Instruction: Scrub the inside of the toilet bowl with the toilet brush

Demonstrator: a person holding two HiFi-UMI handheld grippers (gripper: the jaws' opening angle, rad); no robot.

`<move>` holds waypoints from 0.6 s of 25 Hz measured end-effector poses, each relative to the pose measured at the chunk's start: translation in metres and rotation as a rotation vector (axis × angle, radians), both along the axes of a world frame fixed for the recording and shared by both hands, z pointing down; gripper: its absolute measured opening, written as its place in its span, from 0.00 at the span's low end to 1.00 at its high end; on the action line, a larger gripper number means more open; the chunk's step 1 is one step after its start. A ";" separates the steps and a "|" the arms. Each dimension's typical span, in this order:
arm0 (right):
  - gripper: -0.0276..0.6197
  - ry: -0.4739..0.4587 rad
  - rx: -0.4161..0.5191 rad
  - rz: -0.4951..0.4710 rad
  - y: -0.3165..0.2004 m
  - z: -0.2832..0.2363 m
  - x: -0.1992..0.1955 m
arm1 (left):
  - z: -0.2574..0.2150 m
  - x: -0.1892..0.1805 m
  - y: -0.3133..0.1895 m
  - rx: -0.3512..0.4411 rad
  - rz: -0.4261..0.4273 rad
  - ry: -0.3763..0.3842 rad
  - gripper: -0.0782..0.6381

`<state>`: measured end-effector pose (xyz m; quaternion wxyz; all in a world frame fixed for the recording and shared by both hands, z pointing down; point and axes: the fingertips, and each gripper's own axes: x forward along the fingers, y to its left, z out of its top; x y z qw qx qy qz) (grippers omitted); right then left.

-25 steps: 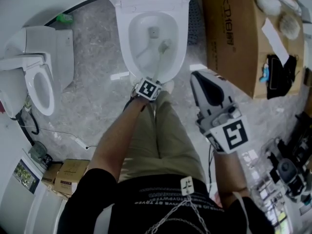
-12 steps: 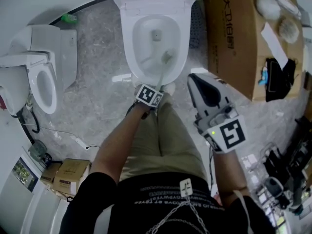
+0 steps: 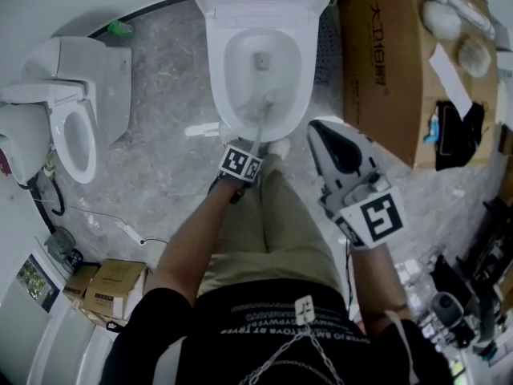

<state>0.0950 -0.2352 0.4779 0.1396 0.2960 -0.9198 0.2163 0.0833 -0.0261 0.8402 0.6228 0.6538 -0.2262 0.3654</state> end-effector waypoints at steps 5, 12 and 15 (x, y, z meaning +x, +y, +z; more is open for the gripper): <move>0.05 -0.001 -0.008 -0.014 0.003 0.002 -0.009 | 0.006 -0.020 0.001 -0.025 -0.058 -0.042 0.11; 0.05 0.003 -0.019 -0.020 0.005 0.007 -0.014 | 0.016 -0.056 -0.010 -0.009 -0.128 -0.145 0.11; 0.05 0.003 -0.025 -0.016 0.003 0.010 -0.015 | 0.019 -0.072 -0.022 0.023 -0.147 -0.197 0.11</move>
